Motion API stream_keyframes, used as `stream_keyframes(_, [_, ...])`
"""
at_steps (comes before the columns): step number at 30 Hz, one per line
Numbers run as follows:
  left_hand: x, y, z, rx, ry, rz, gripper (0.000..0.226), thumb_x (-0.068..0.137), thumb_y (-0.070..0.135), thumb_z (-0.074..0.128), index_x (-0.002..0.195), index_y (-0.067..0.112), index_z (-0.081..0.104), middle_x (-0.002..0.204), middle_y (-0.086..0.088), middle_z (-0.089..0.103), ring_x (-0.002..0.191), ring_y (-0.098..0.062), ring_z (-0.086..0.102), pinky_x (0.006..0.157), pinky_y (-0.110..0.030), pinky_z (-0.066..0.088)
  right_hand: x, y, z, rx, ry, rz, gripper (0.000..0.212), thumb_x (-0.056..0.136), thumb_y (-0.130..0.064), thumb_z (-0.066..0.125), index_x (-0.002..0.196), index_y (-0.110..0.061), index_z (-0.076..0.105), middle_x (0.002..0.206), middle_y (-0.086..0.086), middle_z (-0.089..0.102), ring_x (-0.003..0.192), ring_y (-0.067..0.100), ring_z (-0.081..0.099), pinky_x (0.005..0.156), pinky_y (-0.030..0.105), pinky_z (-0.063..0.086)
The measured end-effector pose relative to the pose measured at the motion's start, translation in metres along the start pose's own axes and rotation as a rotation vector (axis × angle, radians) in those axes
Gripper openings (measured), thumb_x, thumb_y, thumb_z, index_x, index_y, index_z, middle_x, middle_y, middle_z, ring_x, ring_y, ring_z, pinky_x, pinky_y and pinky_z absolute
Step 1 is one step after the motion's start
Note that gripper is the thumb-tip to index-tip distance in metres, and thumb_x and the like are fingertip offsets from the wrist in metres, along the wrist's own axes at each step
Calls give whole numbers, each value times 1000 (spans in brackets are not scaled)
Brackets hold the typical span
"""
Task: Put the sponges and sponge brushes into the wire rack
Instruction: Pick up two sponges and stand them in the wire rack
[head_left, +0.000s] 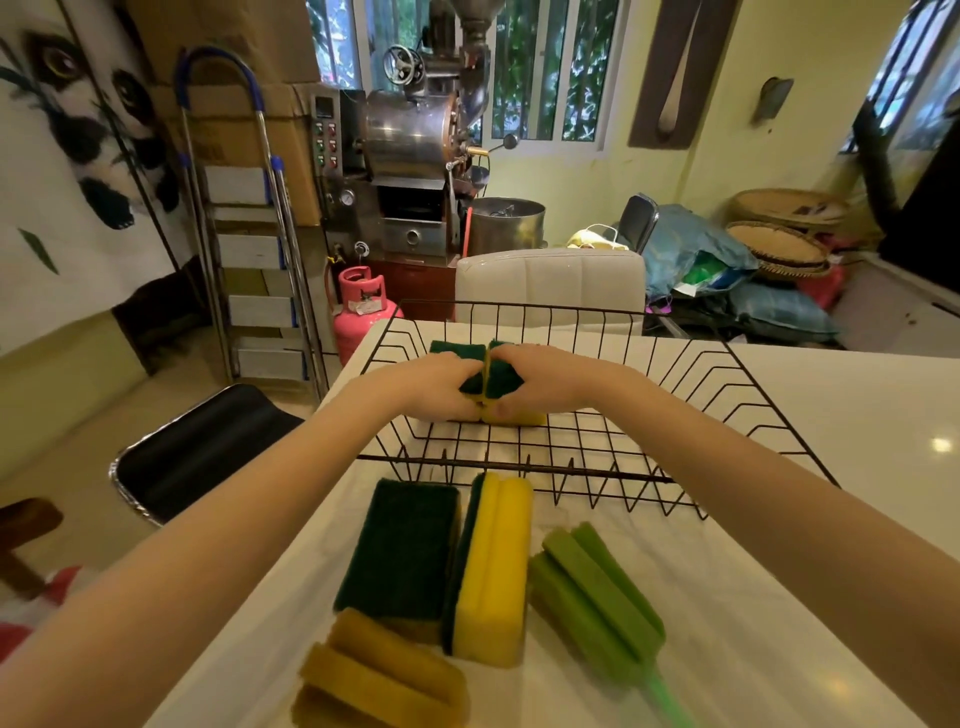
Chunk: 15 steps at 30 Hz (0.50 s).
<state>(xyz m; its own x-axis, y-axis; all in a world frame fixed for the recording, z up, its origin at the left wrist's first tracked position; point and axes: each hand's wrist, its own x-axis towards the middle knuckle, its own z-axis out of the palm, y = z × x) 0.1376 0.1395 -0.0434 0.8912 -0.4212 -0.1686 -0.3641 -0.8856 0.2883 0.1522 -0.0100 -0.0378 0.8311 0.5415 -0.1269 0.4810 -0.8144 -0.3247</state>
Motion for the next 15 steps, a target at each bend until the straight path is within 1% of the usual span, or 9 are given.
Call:
stream_keyframes(2, [-20,10,-3,-89,49,48,32,84,26,55,113,13,52,109,-11,59,97,-25,56,84,-36,46,-20,-12,-4,116,33,-57,55,81,-27,64,129,-15,40,123,6,53,105,19,50,90,31,43])
stream_keyframes(4, [-43,20,-2,-139,98,86,39,86,25,52,123,14,46,121,-9,55,108,-22,52,95,-38,43,-42,-22,-5,225,91,-127,56,82,-22,63,132,-15,38,125,5,52,107,17,49,91,30,42])
stream_keyframes(5, [-56,25,0,-170,128,95,44,87,25,52,128,16,42,128,-6,51,114,-20,49,99,-35,40,-53,-27,-4,276,112,-150,59,82,-20,63,133,-15,36,127,5,50,111,17,49,94,31,42])
stream_keyframes(6, [-69,30,2,-204,164,105,47,87,25,51,132,19,36,132,-2,48,118,-15,45,100,-30,37,-64,-31,-2,320,130,-165,62,82,-20,63,136,-17,33,131,4,48,116,17,48,97,31,42])
stream_keyframes(9, [-103,35,13,-319,264,153,51,88,28,49,136,29,31,134,16,42,117,5,38,94,-11,30,-96,-41,11,393,183,-207,71,83,-31,62,142,-27,22,145,-5,36,128,8,35,103,25,31])
stream_keyframes(10, [-112,36,18,-365,287,162,49,88,29,49,134,33,33,132,21,41,117,10,38,92,-8,30,-106,-44,17,413,193,-220,73,82,-35,61,142,-31,19,147,-9,32,131,5,31,104,24,28])
stream_keyframes(12, [-128,35,27,-439,324,172,43,85,33,53,127,37,43,126,27,48,117,11,43,93,-9,36,-124,-50,29,427,199,-252,76,80,-42,61,141,-38,16,149,-16,26,131,-2,24,104,21,24])
stream_keyframes(14, [-141,32,34,-472,366,178,39,79,39,60,118,36,53,118,25,58,113,8,49,93,-9,41,-136,-54,40,341,213,-310,76,79,-48,61,140,-39,16,149,-18,24,129,-7,21,103,15,22])
stream_keyframes(15, [-146,29,38,-492,390,181,38,76,41,60,114,36,57,114,23,63,111,6,52,92,-9,41,-140,-55,45,278,214,-331,76,78,-51,59,140,-38,17,149,-17,24,129,-7,20,104,15,22])
